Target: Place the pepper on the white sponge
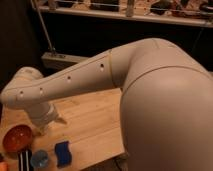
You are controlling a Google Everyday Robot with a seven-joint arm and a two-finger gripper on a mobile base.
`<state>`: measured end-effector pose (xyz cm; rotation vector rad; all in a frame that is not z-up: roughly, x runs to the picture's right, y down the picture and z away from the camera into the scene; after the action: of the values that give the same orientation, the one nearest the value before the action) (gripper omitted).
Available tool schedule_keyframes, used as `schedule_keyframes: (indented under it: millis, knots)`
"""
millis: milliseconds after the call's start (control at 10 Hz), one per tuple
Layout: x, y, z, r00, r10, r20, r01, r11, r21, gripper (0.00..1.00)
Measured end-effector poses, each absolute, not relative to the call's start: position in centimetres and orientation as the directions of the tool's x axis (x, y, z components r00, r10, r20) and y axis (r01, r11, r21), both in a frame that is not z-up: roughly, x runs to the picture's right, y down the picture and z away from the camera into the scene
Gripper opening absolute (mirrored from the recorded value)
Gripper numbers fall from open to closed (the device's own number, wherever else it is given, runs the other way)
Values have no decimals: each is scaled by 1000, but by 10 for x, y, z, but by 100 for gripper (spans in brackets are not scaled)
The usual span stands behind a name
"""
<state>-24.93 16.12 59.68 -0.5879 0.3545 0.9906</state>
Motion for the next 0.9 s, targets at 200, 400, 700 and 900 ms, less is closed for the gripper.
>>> schedule_keyframes:
  millis: [200,400,700,900]
  knots:
    - [-279,179,573,560,646,-519,-829,444,-341,65]
    - [-277,178,575,557,649,-518,-830,445,-336,65]
    - [-279,179,574,560,647,-517,-828,446,-339,65]
    - [-279,179,574,559,648,-517,-829,445,-339,65]
